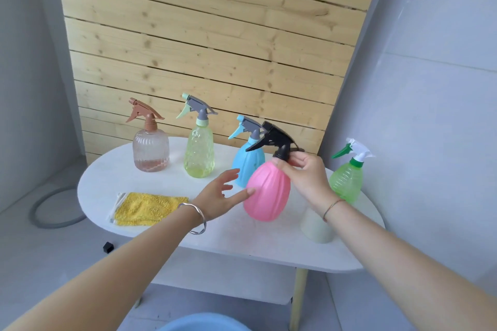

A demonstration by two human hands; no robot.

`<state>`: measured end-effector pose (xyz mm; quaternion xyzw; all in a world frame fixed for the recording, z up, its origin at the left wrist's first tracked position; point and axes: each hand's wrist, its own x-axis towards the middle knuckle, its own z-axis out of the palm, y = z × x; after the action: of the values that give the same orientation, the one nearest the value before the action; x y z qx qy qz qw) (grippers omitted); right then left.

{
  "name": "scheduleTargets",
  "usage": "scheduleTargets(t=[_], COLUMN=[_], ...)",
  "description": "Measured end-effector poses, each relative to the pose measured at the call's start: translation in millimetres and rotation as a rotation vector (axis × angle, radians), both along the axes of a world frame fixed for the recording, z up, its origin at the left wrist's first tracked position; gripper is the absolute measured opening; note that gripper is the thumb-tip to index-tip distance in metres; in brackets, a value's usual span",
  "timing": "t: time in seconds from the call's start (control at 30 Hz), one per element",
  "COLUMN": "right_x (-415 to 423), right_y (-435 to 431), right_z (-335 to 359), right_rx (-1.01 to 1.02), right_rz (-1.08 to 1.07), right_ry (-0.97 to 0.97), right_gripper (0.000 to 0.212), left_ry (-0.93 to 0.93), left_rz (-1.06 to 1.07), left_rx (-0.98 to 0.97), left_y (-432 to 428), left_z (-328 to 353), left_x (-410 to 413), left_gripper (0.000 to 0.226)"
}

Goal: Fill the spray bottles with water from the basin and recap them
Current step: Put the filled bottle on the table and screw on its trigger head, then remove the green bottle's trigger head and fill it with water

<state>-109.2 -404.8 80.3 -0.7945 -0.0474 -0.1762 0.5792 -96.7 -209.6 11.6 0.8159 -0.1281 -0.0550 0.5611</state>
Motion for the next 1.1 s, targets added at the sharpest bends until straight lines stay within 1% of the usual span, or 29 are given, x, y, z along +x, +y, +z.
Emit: scheduleTargets(t=[0.07, 0.17, 0.23, 0.33, 0.37, 0.47, 0.57, 0.67, 0.77, 0.97, 1.1], right_x=[14.3, 39.1, 54.7, 74.5, 78.8, 88.1, 90.3, 91.0, 94.5, 101.4, 99.5], right_y=[-17.1, -39.1, -50.7, -66.9, -71.4, -83.5, -91.9, -95.6, -96.5, -96.8, -95.1], right_z=[22.1, 40.8, 40.3, 29.1, 23.6, 7.0, -7.8, -16.5, -20.1, -19.8, -21.8], right_rx=[0.033, 0.058, 0.070, 0.054, 0.057, 0.065, 0.059, 0.070, 0.097, 0.083, 0.099], right_rz=[-0.016, -0.055, -0.096, -0.126, -0.133, -0.164, -0.170, -0.174, -0.184, -0.139, -0.127], right_ry=[-0.016, -0.015, 0.011, 0.063, 0.084, 0.142, 0.165, 0.182, 0.187, 0.209, 0.190], right_gripper=[0.007, 0.009, 0.008, 0.011, 0.013, 0.029, 0.037, 0.035, 0.037, 0.035, 0.034], left_ry=[-0.005, 0.006, 0.019, 0.031, 0.031, -0.004, 0.007, -0.001, -0.006, -0.012, 0.008], left_rz=[0.038, 0.094, 0.138, 0.207, 0.231, 0.272, 0.262, 0.268, 0.295, 0.289, 0.305], left_rx=[0.031, 0.001, -0.033, -0.065, -0.071, -0.103, -0.147, -0.164, -0.179, -0.187, -0.192], left_y=[-6.5, -22.7, -34.0, -49.3, -52.3, -58.6, -63.5, -69.6, -74.4, -77.1, -78.4], left_z=[5.4, 5.3, 1.4, -5.7, -10.6, -20.4, -25.7, -27.8, -33.4, -34.7, -34.3], left_x=[9.5, 25.0, 31.5, 34.7, 37.9, 44.8, 45.6, 44.8, 50.0, 48.3, 50.4], left_gripper=[0.098, 0.091, 0.091, 0.085, 0.087, 0.100, 0.108, 0.116, 0.128, 0.133, 0.135])
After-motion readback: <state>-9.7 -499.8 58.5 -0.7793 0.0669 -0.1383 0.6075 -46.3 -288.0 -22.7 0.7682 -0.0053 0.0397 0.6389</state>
